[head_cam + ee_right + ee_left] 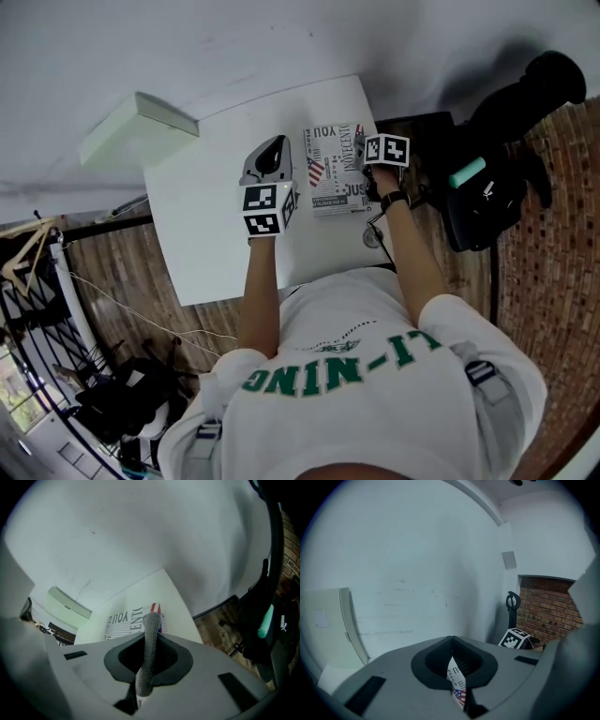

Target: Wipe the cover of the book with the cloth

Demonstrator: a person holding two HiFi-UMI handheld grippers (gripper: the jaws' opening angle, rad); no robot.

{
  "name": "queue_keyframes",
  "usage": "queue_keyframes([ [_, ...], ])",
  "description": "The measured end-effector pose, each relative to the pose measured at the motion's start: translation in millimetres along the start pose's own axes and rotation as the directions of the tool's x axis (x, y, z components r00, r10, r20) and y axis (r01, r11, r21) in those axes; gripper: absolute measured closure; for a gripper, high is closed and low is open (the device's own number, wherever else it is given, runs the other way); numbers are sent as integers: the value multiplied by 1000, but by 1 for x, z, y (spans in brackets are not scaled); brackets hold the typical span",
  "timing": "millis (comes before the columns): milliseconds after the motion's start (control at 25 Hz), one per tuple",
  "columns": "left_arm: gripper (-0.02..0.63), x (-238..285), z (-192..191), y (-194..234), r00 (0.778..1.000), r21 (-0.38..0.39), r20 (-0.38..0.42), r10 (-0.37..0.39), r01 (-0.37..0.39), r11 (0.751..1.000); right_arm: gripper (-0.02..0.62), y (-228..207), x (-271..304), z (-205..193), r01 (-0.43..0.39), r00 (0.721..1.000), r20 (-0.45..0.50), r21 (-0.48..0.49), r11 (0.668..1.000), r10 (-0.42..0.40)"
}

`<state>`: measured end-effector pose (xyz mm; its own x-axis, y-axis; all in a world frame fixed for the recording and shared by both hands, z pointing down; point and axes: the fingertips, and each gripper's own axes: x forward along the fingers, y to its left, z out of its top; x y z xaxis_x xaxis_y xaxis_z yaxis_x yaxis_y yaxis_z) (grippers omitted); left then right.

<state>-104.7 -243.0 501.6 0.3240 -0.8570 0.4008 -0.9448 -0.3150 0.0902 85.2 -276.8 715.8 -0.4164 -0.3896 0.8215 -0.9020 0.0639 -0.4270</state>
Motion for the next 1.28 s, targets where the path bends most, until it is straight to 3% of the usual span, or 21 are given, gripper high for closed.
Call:
queue_keyframes([
  [280,592,-9,-2,7,1000,-17,6,23,-23,1000,565,-8,-6,4,49,999,11,-8,999,-49],
  [400,592,-15,-4,15,999,-26,6,43,-42,999,565,25,2,-2,-29,1000,0,-20,999,29],
  [560,592,-25,-7,26,997,-37,5,77,-77,996,565,92,20,-19,-159,987,-43,-106,982,155],
  [800,592,-35,-11,36,994,-44,1,110,-110,993,563,141,47,-43,-220,972,-118,-177,959,201],
  [1040,592,-31,-11,31,995,-40,-3,95,-95,995,563,127,45,-45,-210,974,-124,-161,964,192],
  [1280,592,-17,-5,15,999,-26,4,52,-52,998,563,57,16,-29,-117,992,-61,-104,988,111],
])
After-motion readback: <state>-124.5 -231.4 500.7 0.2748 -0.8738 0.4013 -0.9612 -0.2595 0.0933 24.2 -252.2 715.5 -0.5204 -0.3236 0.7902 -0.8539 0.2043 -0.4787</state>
